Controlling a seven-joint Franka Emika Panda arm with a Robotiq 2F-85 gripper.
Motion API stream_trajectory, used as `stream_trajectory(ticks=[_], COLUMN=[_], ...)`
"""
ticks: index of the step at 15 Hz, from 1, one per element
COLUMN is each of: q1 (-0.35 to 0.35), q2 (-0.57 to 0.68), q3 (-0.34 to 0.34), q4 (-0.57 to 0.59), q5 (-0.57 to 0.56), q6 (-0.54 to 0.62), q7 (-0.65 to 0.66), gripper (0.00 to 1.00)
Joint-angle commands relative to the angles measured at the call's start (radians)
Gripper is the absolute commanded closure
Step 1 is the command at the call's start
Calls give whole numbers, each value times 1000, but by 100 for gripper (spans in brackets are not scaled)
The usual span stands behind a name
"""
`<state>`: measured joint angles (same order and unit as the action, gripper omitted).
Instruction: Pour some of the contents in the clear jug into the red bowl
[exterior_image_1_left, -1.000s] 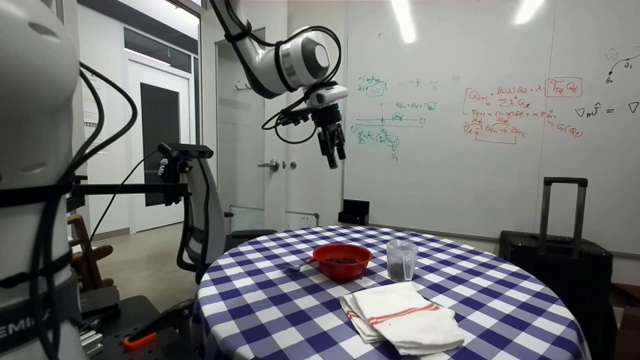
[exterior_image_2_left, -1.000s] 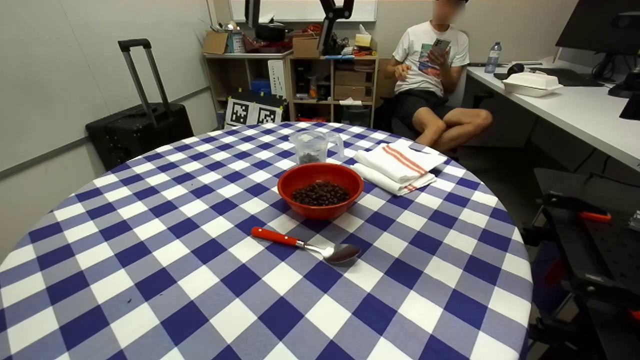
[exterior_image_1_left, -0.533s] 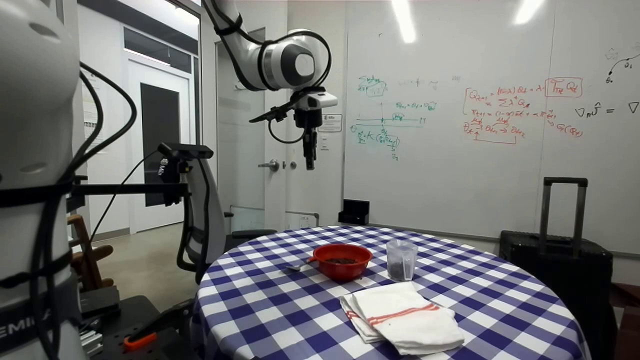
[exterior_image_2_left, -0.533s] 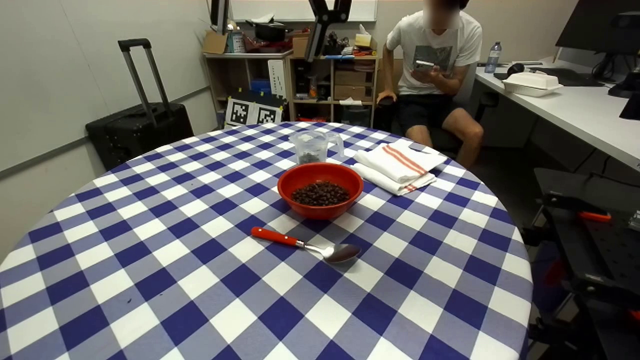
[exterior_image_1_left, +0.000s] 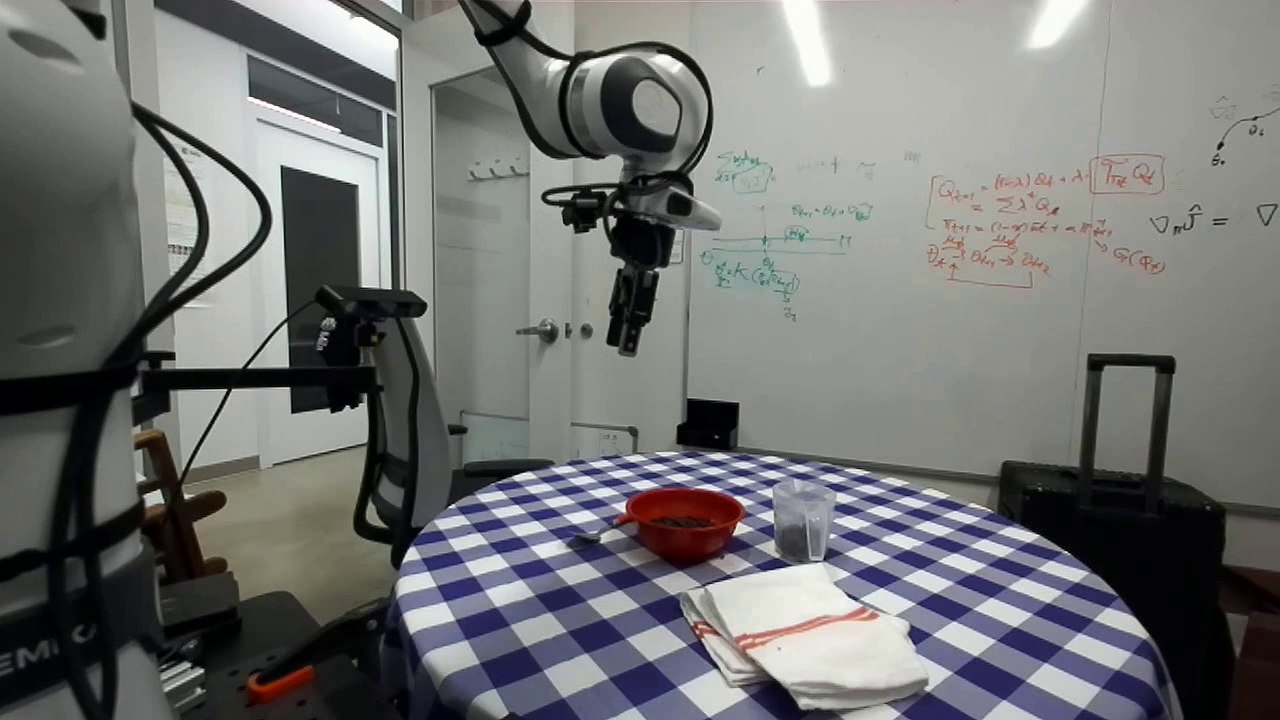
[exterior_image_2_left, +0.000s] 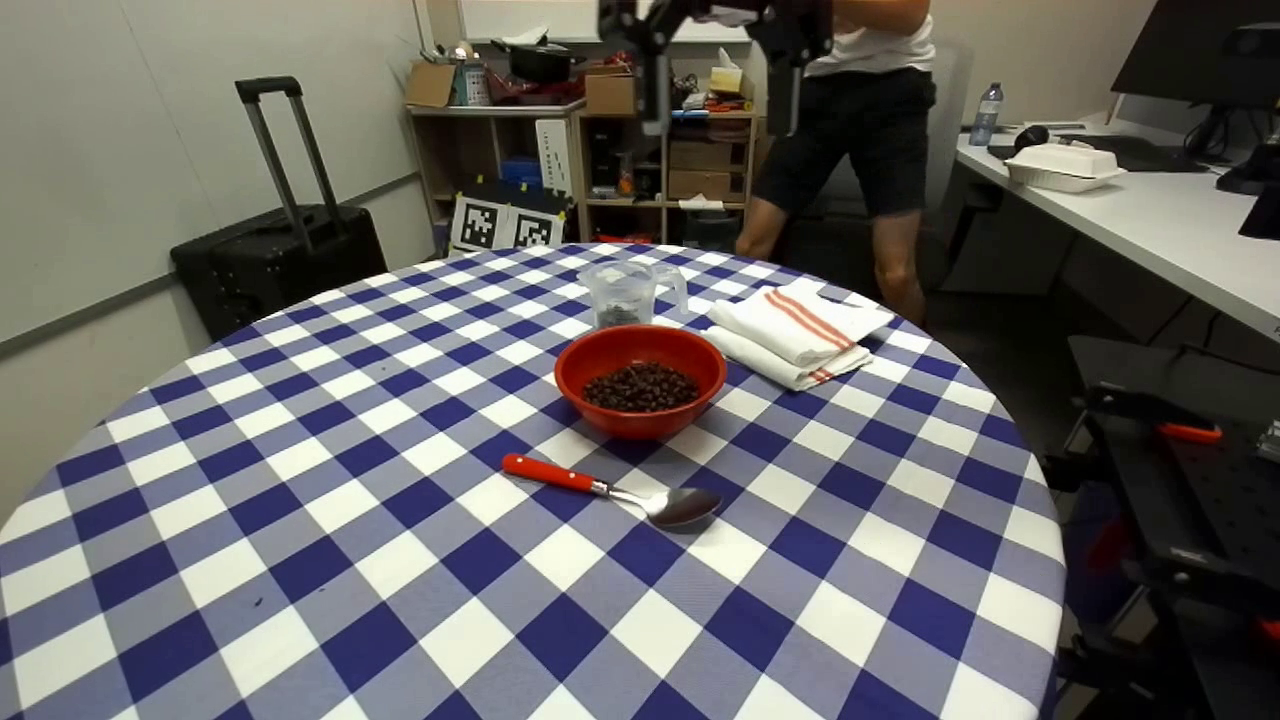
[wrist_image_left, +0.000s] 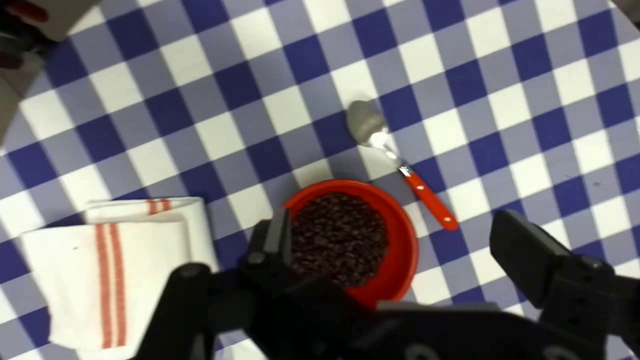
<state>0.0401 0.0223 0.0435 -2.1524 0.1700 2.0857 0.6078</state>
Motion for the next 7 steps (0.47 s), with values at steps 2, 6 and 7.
stream_trajectory(ticks=[2, 6, 7], q1=[-27, -33, -33], q2=[-40, -35, -33], q3=[-29, -29, -30], q4=[71, 61, 59], q5=[-193, -180, -180], q6=[-296, -271, -270], q7=[-77, -62, -62], gripper=[0, 0, 0])
